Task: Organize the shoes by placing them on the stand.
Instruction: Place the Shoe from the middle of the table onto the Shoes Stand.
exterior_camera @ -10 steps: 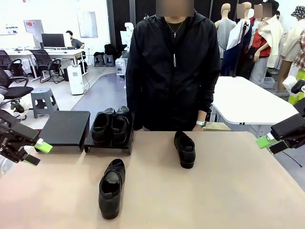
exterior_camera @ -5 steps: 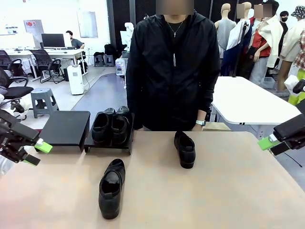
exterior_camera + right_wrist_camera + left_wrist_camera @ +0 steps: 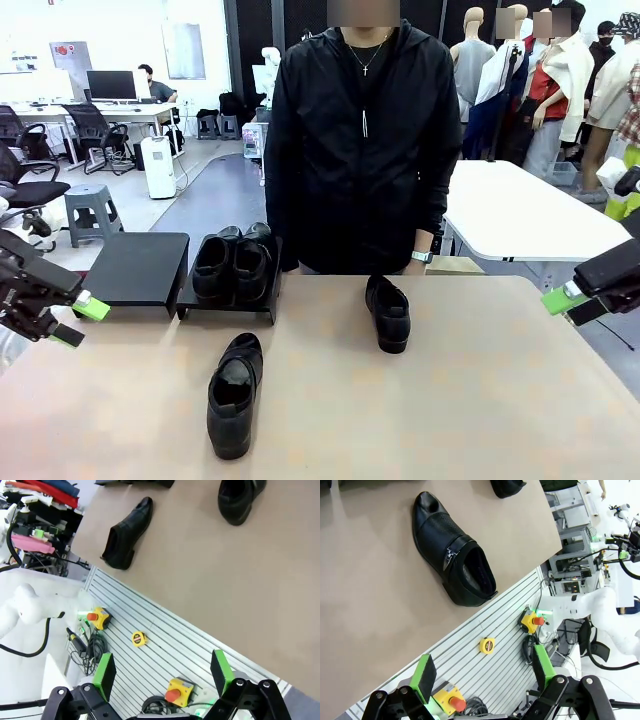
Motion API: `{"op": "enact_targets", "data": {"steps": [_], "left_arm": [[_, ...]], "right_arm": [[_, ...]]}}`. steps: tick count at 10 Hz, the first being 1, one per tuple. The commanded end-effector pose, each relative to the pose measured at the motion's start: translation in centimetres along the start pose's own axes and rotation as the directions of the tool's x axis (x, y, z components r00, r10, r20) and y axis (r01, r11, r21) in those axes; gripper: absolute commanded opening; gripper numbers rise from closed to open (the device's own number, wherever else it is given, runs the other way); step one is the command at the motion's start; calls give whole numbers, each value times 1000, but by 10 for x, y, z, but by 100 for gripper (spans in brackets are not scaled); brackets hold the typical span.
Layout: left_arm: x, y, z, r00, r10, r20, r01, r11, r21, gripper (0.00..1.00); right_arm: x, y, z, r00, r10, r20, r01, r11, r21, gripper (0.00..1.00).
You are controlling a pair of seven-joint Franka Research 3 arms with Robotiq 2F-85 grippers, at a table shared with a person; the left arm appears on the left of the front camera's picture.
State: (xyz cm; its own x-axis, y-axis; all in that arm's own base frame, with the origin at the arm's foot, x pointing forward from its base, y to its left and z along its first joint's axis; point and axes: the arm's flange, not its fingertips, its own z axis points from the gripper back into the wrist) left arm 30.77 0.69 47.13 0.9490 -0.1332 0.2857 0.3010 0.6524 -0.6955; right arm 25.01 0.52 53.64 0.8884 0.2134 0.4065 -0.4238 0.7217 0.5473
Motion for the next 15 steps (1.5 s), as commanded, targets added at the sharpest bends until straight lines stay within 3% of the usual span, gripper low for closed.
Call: {"op": "enact_targets", "data": {"steps": [1, 2, 3, 4, 6, 7, 8, 9, 10, 11, 13, 15], "left_arm": [[0, 0, 0, 1000, 0, 0, 0, 1000, 0, 100], [8, -46, -18, 998, -49, -43, 50, 998, 30, 100], [23, -85, -61, 995, 50, -86, -36, 986, 160, 100], [43, -116, -105, 982, 97, -163, -50, 962, 269, 100], [65, -151, -181, 953, 188, -237, -77, 908, 411, 100], [70, -164, -209, 944, 227, -239, -88, 872, 481, 100], [73, -175, -225, 947, 280, -156, -156, 828, 539, 100], [71, -182, -227, 954, 289, -85, -189, 795, 576, 100], [48, -176, -232, 957, 214, -196, -100, 877, 471, 100], [48, -176, -232, 957, 214, -196, -100, 877, 471, 100], [76, -164, -259, 949, 300, -94, -189, 783, 592, 100], [85, -142, -285, 948, 318, 22, -260, 732, 630, 100]], "right_arm": [[-3, -2, 2, 1000, -4, 4, 4, 1000, 10, 100], [-3, -2, 2, 1000, -4, 4, 4, 1000, 10, 100], [-3, -2, 2, 1000, -4, 4, 4, 1000, 10, 100], [-3, -2, 2, 1000, -4, 4, 4, 1000, 10, 100], [-3, -2, 2, 1000, -4, 4, 4, 1000, 10, 100], [-3, -2, 2, 1000, -4, 4, 4, 1000, 10, 100], [-3, -2, 2, 1000, -4, 4, 4, 1000, 10, 100], [-3, -2, 2, 1000, -4, 4, 4, 1000, 10, 100], [-3, -2, 2, 1000, -4, 4, 4, 1000, 10, 100], [-3, -2, 2, 1000, -4, 4, 4, 1000, 10, 100], [-3, -2, 2, 1000, -4, 4, 4, 1000, 10, 100], [-3, -2, 2, 1000, -4, 4, 4, 1000, 10, 100]]}}
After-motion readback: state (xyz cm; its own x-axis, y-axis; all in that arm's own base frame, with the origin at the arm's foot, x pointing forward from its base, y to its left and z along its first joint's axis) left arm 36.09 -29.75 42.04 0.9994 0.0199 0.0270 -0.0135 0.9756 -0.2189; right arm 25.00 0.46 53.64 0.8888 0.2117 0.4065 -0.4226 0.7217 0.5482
